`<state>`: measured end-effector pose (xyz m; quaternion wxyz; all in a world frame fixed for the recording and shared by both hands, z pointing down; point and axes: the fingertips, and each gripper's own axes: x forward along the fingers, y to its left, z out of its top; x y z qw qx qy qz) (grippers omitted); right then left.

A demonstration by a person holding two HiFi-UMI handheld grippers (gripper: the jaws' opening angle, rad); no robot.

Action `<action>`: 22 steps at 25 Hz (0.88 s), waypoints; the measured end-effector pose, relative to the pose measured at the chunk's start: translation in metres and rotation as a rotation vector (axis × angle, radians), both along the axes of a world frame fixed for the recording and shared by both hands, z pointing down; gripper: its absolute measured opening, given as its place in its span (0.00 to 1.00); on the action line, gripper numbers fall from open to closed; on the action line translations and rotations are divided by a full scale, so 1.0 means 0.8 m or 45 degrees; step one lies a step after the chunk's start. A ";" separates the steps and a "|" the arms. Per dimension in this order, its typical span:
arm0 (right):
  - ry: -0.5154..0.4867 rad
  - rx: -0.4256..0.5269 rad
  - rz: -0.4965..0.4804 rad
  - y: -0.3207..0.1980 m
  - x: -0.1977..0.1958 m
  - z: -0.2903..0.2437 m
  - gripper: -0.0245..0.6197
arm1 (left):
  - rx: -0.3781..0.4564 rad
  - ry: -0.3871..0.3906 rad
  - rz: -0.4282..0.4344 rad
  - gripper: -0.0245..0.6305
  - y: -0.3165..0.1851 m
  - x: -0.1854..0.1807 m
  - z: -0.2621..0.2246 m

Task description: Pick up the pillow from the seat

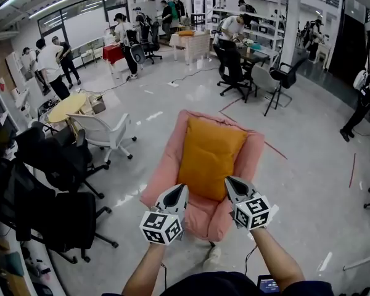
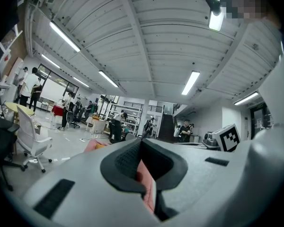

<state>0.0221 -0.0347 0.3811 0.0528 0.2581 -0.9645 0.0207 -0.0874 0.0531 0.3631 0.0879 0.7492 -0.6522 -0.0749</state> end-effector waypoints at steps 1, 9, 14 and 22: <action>-0.001 0.000 -0.001 -0.006 -0.001 0.000 0.07 | -0.001 0.003 -0.002 0.04 -0.007 -0.001 0.001; 0.010 -0.024 0.014 -0.055 0.005 0.015 0.07 | -0.029 0.008 0.021 0.04 -0.059 0.007 0.014; 0.005 -0.031 0.022 -0.086 0.004 0.015 0.07 | -0.040 0.009 0.028 0.04 -0.090 0.005 0.015; 0.008 -0.053 0.019 -0.124 0.000 0.025 0.07 | -0.059 0.011 0.021 0.04 -0.126 0.001 0.023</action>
